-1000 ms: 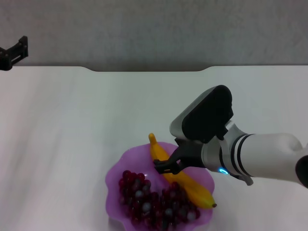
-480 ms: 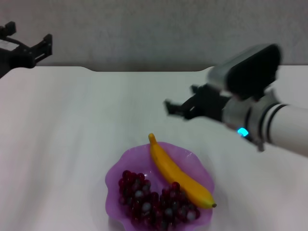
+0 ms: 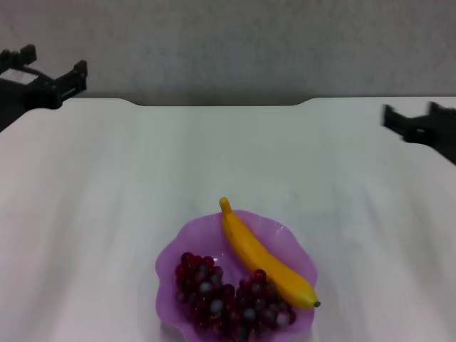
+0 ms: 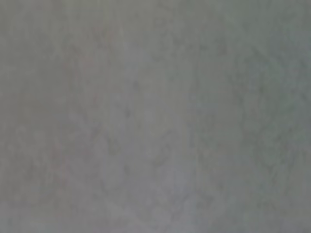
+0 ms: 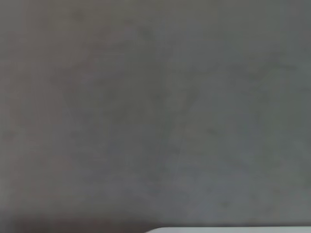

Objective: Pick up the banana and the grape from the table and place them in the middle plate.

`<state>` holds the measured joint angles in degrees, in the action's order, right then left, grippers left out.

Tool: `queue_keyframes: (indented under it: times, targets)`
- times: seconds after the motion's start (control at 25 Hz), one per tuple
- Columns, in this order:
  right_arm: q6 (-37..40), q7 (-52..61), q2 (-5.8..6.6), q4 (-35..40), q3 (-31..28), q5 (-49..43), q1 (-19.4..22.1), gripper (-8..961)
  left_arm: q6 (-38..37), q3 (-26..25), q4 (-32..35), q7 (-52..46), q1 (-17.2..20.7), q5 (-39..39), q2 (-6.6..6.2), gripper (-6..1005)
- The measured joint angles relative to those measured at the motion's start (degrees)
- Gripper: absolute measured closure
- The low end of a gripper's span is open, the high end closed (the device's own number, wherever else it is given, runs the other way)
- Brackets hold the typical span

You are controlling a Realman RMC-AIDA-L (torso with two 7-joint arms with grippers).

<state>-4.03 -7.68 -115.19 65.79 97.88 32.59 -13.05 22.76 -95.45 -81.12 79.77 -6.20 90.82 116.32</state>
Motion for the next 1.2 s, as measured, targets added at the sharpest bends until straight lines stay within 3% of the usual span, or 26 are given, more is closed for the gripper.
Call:
queue_keyframes:
  times: [0.32,0.64,1.2]
  targets:
    - [16.29,4.73,-0.04,-7.17,-0.77,0.03,5.49,88,0.5,-0.91,3.61,7.12,0.01,-8.85,0.06,119]
    - [25.43,8.61,-0.12,-12.01,4.28,0.02,5.23,88,-0.02,-1.02,7.7,14.27,-0.19,-17.74,0.18,119]
    - [28.92,8.83,-0.13,-14.46,7.62,0.02,3.87,88,-3.02,-0.87,9.14,18.5,-0.01,-20.89,0.07,119]
